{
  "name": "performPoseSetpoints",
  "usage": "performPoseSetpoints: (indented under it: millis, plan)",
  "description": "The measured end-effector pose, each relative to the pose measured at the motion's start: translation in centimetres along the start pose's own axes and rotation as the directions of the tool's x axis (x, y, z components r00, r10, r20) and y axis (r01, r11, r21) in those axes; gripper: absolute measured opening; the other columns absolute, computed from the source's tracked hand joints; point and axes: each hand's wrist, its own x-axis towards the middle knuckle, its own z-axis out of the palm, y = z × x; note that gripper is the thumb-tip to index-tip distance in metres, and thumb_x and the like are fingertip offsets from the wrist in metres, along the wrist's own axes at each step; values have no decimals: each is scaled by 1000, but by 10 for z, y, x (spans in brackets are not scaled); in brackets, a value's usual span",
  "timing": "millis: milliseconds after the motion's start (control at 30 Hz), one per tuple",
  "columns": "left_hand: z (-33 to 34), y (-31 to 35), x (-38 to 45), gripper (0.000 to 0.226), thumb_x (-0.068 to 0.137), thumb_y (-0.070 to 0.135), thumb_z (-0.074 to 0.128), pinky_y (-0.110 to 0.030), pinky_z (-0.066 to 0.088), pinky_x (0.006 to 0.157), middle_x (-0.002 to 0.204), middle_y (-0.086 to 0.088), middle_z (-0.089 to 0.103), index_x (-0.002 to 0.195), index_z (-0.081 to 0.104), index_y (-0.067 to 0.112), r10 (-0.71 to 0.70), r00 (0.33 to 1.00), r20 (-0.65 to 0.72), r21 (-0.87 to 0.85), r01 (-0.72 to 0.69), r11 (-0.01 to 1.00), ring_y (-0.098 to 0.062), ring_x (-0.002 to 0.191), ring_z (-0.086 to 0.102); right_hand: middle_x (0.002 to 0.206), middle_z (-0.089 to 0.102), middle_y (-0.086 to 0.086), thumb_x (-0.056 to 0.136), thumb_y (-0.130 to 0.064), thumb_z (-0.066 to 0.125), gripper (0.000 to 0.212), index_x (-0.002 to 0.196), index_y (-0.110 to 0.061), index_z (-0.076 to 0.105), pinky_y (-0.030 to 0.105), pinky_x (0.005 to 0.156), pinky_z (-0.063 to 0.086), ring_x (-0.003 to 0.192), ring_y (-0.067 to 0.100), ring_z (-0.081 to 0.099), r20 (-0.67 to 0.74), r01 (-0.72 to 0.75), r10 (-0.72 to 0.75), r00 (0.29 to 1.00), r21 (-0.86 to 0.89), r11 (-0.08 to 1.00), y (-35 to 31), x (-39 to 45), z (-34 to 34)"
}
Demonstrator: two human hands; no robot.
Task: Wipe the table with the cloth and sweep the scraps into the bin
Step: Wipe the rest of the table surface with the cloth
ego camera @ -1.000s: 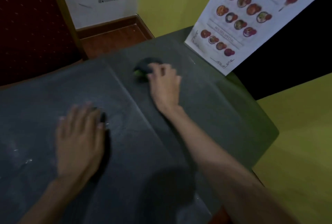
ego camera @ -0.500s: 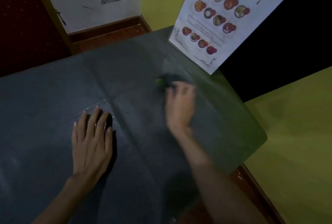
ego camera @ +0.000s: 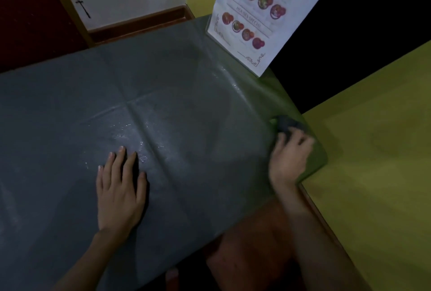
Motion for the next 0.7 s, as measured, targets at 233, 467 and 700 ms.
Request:
performPoseSetpoints:
  millis: [233,467,700]
  plan:
    - [2,-7,1,55,97,35,34,-47,12,121,157,-12,34,144,45,8,52,997,-55,-30,-54,998,-29,149,21,115,51,-2,91,-32,61,27,117,-33,57,36,66,45,83,21,54,261,819,-906,334,395,416,-18,-196,-37]
    - [10,-14,3,54,98,35,34,-38,5,121,158,-11,32,146,41,11,75,993,-89,26,-73,997,-30,149,21,103,65,11,79,-24,77,32,109,-22,65,34,59,54,78,30,62,151,689,-682,715,7,724,68,-63,-27]
    - [2,-2,4,55,94,33,33,-51,10,119,155,-21,31,140,43,3,18,1000,0,67,-18,998,-40,145,22,119,56,14,92,-24,65,36,123,-13,51,33,81,47,100,27,57,246,-288,216,945,314,905,38,-15,-54]
